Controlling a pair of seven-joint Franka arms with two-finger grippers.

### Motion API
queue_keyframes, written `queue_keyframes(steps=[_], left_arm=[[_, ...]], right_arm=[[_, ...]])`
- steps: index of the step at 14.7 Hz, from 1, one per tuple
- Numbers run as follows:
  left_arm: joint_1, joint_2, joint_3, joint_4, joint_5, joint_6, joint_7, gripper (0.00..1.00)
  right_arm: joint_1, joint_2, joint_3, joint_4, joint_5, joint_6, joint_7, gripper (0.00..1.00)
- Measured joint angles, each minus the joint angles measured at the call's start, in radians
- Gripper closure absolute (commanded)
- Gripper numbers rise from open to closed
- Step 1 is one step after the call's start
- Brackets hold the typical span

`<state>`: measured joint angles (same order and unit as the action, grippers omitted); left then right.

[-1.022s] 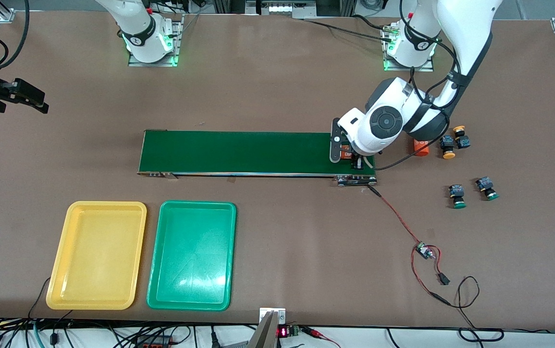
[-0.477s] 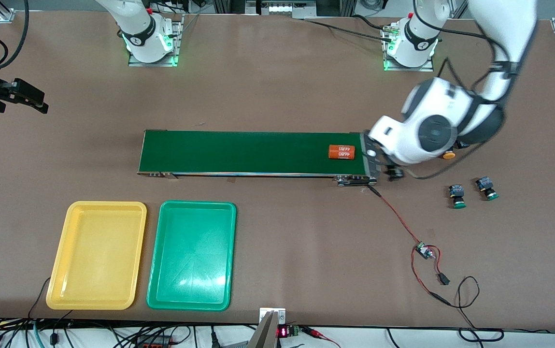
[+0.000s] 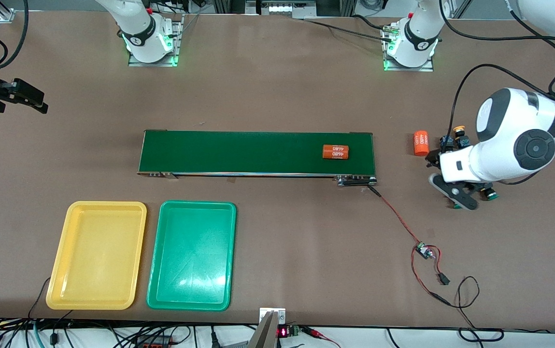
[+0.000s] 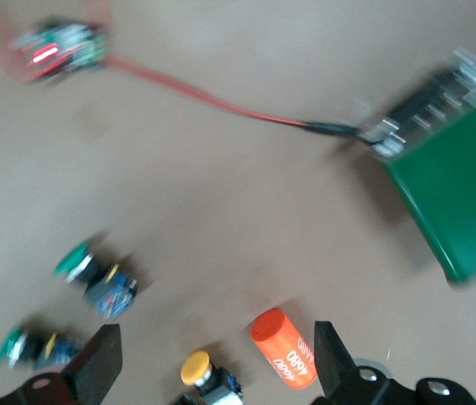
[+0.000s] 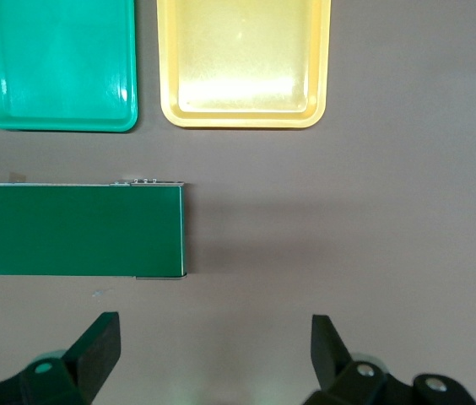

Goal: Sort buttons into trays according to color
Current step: 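Move the left gripper back and grasp a green-capped button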

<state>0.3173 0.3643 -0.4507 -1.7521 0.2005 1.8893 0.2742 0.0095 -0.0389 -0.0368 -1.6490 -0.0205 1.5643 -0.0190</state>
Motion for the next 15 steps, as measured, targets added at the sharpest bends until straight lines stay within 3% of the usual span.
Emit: queue_keyframes(steps=[3, 6, 10, 15], left_arm=[[-0.004, 0.031, 0.021, 0.066, 0.026, -0.011, -0.237, 0.0], [0.025, 0.111, 0.06, 0.132, 0.026, -0.015, -0.258, 0.0], [0.098, 0.212, 0.068, 0.137, 0.027, -0.013, -0.286, 0.0], [0.144, 0.303, 0.068, 0.121, 0.029, 0.05, -0.292, 0.12]], right_arm=[[0.0, 0.0, 0.0, 0.0, 0.0, 0.0, 0.0, 0.0], [0.0, 0.0, -0.001, 0.0, 0.0, 0.0, 0.0, 0.0], [0.0, 0.0, -0.001, 0.0, 0.0, 0.0, 0.0, 0.0], [0.0, 0.0, -0.001, 0.0, 0.0, 0.0, 0.0, 0.0]])
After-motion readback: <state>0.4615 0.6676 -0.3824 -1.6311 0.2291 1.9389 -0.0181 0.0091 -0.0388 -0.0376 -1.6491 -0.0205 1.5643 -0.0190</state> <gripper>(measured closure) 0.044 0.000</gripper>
